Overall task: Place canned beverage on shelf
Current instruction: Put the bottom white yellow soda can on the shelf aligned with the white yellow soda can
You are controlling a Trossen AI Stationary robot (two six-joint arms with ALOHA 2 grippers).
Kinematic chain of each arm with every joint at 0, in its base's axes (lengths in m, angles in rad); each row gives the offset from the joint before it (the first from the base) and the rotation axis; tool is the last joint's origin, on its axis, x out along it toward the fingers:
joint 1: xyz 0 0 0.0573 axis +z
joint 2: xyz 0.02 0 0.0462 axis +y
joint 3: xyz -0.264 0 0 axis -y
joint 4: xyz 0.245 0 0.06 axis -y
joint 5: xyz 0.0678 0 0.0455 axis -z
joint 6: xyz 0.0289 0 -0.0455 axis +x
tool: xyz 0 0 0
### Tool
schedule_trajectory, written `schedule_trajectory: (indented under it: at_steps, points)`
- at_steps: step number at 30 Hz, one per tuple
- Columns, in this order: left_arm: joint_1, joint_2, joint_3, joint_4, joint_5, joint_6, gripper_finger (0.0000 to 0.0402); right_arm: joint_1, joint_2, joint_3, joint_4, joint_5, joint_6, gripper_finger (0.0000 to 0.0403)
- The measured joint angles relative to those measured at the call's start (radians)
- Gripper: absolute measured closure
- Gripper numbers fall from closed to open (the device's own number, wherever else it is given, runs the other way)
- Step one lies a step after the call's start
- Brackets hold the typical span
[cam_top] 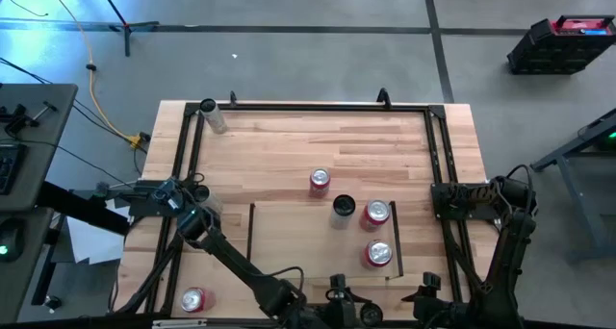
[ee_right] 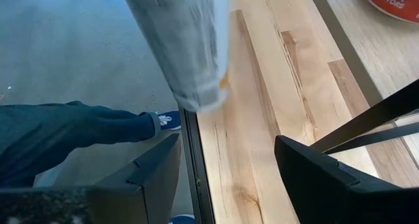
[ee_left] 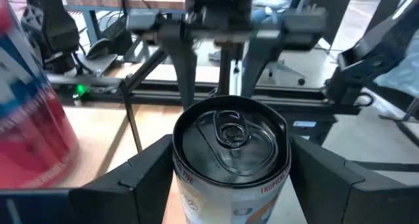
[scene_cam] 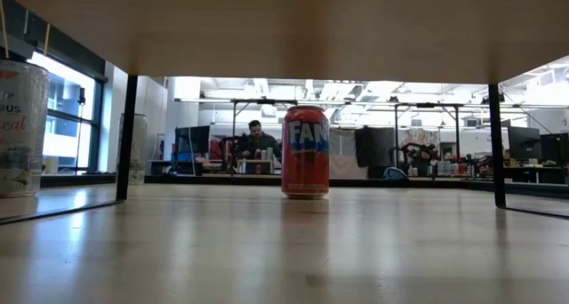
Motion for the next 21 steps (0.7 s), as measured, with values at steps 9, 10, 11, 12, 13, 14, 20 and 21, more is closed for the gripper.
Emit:
schedule_trajectory:
  at_steps: [9,10,11,12,13,14,20,21]
  points:
    - [-0.036,-0.113,0.000,-0.107,-0.002,0.001,0.0158,0.000,0.000,0.000,0.000,0.000,0.000,0.0171]
    - [-0.040,-0.127,0.000,-0.118,-0.002,0.001,0.0158,0.000,0.000,0.000,0.000,0.000,0.000,0.0171]
    - [-0.044,-0.142,0.000,-0.134,-0.002,0.001,0.0158,0.000,0.000,0.000,0.000,0.000,-0.001,0.0171]
    - [-0.047,-0.158,0.000,-0.152,-0.003,0.000,0.0158,0.000,0.000,0.000,0.000,0.000,-0.005,0.0171]
    - [-0.052,-0.171,0.000,-0.167,-0.009,0.001,0.0158,0.000,0.000,0.000,0.000,0.000,-0.008,0.0171]
    - [-0.054,-0.187,0.000,-0.180,-0.019,0.001,0.0158,0.000,0.000,0.000,0.000,0.000,-0.008,0.0171]
    - [-0.076,-0.288,0.002,-0.325,-0.152,-0.035,0.0158,0.000,0.000,0.000,0.001,0.000,-0.008,0.0171]
    - [-0.078,-0.302,0.002,-0.361,-0.177,-0.055,0.0158,0.000,0.000,0.000,0.001,0.000,-0.008,0.0171]
